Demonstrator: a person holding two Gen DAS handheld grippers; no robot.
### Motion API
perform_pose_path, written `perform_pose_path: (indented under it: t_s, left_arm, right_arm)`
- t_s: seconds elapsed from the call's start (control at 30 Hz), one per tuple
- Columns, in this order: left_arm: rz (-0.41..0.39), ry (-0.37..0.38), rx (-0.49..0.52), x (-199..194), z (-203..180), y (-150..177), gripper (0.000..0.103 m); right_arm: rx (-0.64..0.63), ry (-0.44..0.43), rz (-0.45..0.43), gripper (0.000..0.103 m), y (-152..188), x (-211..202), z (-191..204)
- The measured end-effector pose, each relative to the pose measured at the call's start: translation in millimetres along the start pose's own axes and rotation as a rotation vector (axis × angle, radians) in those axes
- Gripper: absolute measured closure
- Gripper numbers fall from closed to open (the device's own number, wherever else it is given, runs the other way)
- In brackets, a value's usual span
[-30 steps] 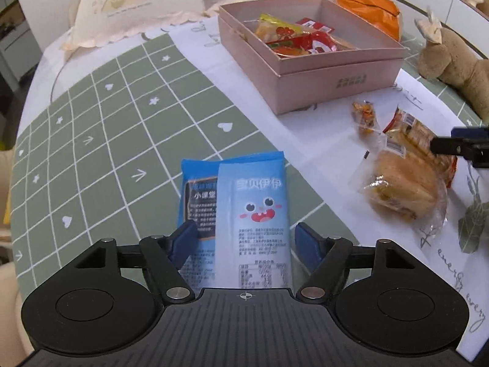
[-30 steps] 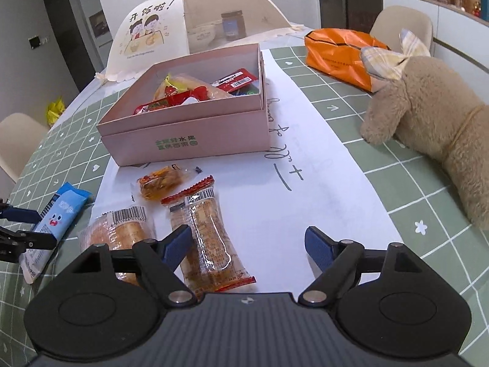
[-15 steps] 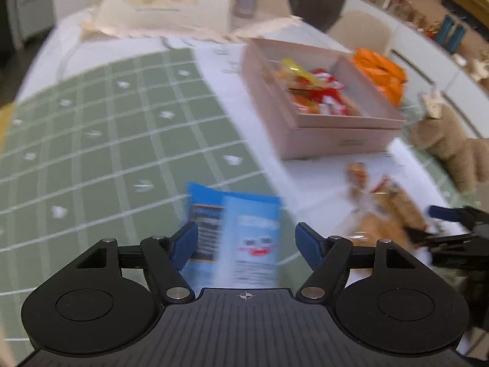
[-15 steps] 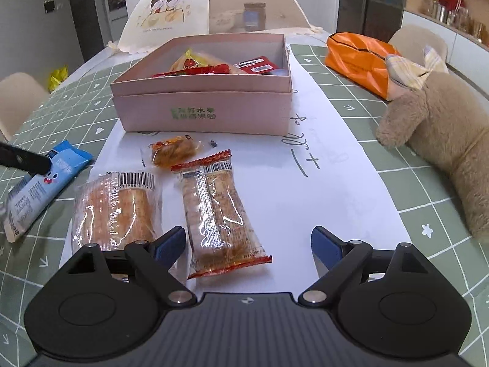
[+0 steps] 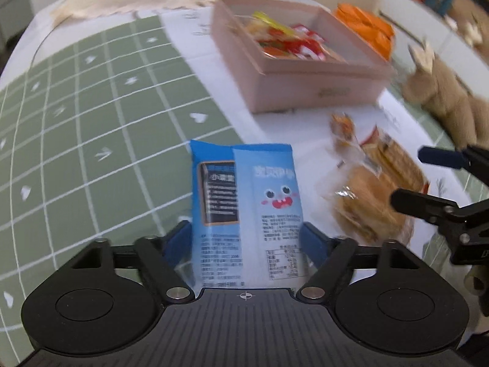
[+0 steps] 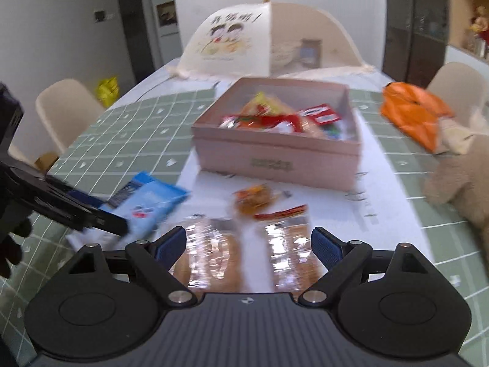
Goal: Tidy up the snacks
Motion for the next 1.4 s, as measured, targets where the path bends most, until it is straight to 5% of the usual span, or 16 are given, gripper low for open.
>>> perform_pose_path:
  t_s: [0.1,0.53,0.73,0.97,1.13,1.27,1.4]
  left_arm:
    - [0.011,-0.045,0.047,9,-13,-2,0.008]
    - [0.032,-0.113,0.046,14,-16,-10,0.014]
    - [0.037,-0.036,-0.032,1,-11,-4,0.021]
    - [0.017,-0.023,-0.095,-26,-2,4,0.021]
    - [-0.011,-0.022,-0.106,-35,-2,1,0.021]
    - [-0.011,-0.006,-0.1,-36,-5,2,0.021]
    - [0.002,0.0,-0.106,-34,-5,3,0.021]
  right_arm:
    - [0.006,-0.014,0.027,0.014,5,6,7]
    - [0.03,-0.01,0.045,0.014,20,0,-3]
    - [-0.022,-0.019,0.053,0.014,20,1,4]
    - [0.022,-0.053,-0.014,0.014,-21,-8,-6]
    - [0.075,-0.027,0.047,0.016,-46,39,-16]
    - [0.114,-0.005,0.136,0.026,-48,83,-21]
    - [0.015,0.015,0.146,0.06,-48,89,-8]
Point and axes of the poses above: each gripper's, at about its wrist camera, not at the fingertips, and x roughly the way its jaws point, z to its left, y to its underside, the point moved 5 cm from there along x, roughly the way its jaws point
